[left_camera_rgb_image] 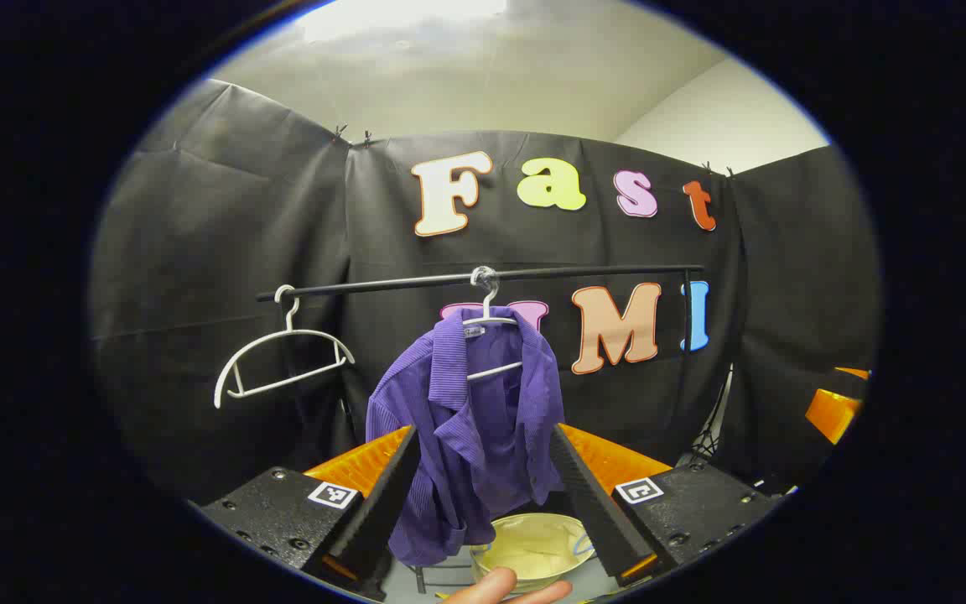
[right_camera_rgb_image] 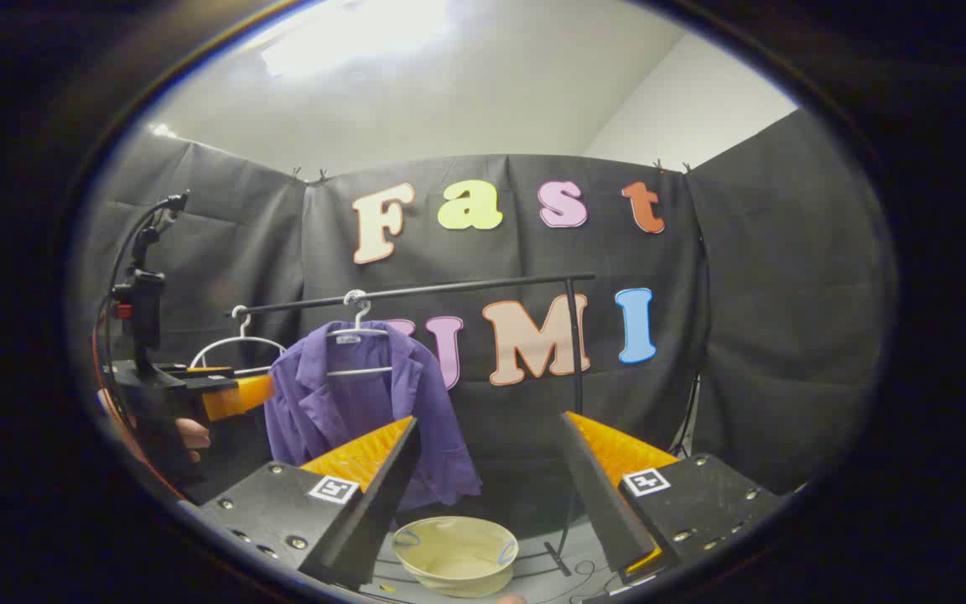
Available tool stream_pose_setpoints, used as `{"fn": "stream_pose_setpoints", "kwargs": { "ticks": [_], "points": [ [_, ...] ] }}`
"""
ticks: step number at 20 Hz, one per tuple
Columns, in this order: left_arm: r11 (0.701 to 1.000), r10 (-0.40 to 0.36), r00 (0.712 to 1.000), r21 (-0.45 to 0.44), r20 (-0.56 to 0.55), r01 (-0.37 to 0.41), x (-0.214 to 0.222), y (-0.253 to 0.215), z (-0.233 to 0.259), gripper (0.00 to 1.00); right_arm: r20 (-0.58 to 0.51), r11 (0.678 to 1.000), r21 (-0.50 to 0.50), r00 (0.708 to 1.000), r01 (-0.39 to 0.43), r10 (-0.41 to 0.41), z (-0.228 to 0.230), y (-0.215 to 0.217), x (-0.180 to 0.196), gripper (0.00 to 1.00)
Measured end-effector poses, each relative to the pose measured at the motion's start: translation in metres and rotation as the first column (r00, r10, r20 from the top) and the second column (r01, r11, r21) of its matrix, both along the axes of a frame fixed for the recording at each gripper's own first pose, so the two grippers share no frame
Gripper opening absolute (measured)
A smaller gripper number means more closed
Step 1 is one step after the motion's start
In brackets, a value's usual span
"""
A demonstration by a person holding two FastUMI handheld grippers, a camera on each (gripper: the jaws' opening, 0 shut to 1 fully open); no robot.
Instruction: Grasp the clothes on the hanger with both hands and then place them into the laundry hamper below.
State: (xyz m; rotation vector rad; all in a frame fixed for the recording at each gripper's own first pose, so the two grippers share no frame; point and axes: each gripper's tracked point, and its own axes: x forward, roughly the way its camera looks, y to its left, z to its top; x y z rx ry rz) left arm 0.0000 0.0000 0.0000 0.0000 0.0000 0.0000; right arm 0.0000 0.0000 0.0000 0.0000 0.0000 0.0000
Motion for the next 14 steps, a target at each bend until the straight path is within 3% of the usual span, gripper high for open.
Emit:
{"fn": "stream_pose_setpoints", "kwargs": {
  "ticks": [8,14],
  "points": [
    [1.000,0.014,1.000,0.001,-0.008,-0.014,-0.001,-0.005,-0.013,0.96,-0.033,0.999,0.009,0.998,-0.043,0.044,-0.022,0.007,0.011,0.98],
    [0.997,0.073,0.997,0.032,-0.018,-0.072,0.007,0.013,-0.028,0.99,-0.063,0.994,0.042,0.993,-0.100,0.103,-0.037,0.035,0.028,0.98]
  ]
}}
